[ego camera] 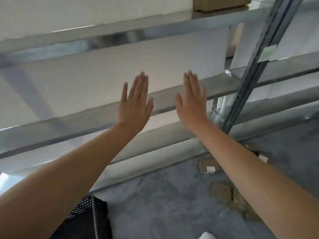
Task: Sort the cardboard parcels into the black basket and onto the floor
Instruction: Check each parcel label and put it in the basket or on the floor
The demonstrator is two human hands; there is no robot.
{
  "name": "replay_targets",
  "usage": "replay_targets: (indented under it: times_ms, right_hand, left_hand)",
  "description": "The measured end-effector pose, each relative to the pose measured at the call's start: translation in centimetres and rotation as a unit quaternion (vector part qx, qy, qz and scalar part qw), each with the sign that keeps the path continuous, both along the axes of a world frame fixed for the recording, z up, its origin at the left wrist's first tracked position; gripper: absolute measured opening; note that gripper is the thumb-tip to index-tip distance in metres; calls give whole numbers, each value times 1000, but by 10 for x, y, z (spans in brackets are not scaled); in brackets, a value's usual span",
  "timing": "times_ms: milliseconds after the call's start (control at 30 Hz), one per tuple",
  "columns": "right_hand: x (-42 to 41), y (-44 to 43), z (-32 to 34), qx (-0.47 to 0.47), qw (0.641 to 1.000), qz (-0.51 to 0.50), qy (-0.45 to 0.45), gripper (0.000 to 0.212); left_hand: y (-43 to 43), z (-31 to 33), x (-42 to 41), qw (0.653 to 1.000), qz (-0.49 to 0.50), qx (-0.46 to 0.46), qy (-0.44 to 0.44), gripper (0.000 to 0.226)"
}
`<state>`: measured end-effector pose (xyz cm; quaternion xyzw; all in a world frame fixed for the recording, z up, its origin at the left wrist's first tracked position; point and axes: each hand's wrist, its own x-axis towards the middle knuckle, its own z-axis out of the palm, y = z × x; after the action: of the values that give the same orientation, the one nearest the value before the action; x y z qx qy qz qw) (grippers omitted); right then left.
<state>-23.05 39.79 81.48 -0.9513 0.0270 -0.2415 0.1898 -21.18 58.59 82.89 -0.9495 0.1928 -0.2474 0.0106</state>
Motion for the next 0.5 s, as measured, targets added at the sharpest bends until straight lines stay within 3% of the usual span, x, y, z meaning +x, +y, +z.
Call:
replay_targets:
  times_ms: [233,500]
  right_hand:
    - [-19,-170,-61,57,985,-147,75,62]
    - [-27,-332,-103,7,961,-216,171,63]
  left_hand:
    - [-166,-51,26,992,-87,-23,85,63]
    - [-322,-89,51,976,-151,-29,152,62]
